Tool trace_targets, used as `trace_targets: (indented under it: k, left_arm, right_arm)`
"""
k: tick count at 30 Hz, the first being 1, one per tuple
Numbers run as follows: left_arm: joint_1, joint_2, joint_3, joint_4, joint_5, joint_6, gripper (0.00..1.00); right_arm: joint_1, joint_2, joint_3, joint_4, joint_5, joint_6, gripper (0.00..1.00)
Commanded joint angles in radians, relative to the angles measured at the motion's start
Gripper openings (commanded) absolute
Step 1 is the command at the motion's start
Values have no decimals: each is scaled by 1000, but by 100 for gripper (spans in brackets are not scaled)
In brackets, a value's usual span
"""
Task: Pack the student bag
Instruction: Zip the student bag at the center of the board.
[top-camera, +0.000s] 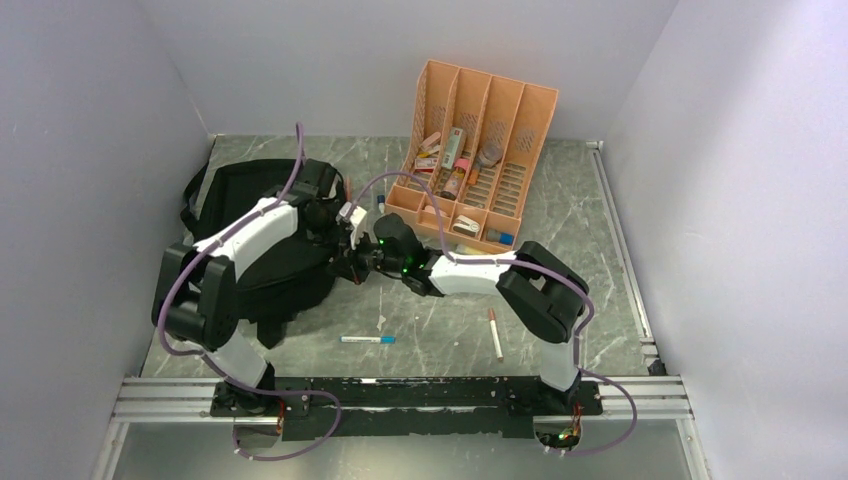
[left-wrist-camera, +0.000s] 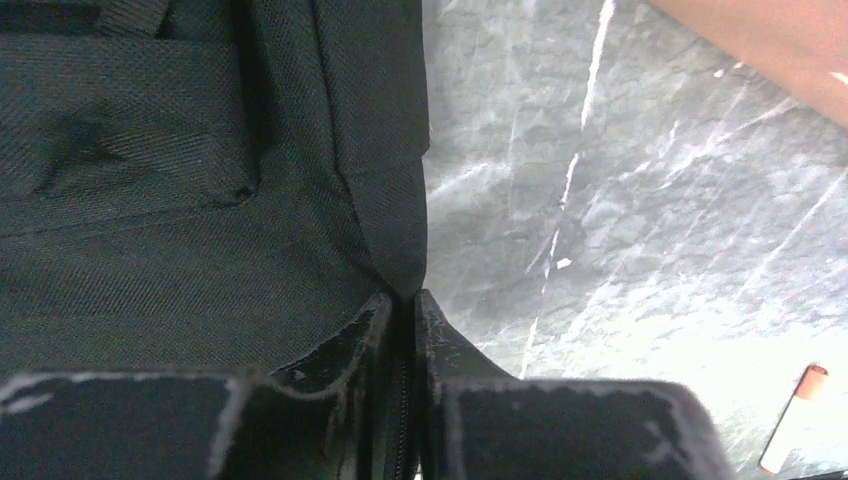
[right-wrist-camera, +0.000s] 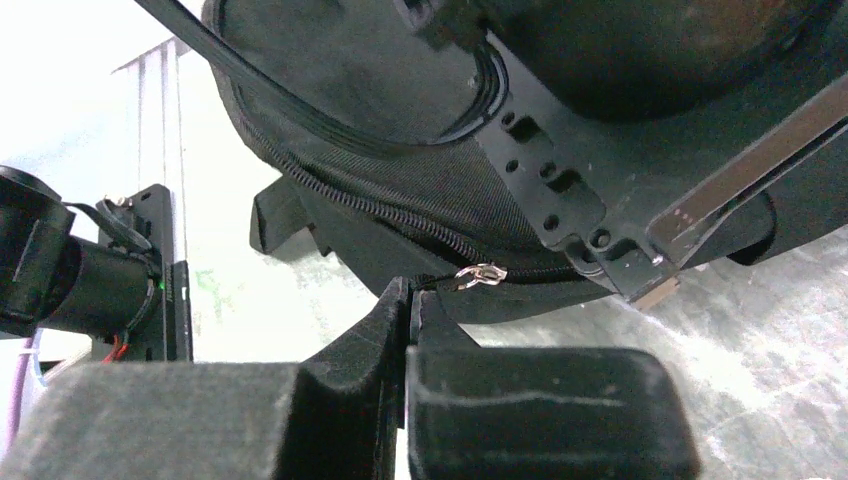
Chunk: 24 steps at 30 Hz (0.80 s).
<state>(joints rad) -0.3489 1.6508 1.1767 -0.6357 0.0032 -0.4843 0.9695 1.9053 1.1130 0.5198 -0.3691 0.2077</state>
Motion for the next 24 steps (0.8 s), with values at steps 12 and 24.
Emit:
trace_targets:
  k: [12, 24]
  left_arm:
    - [1, -504, -109, -182, -210, 148, 50]
    - [-3, -562, -140, -254, 94, 233, 31]
  right_arm:
    - [-141, 5, 53, -61, -104, 36, 0]
    - [-187, 45, 95, -99, -101, 98, 0]
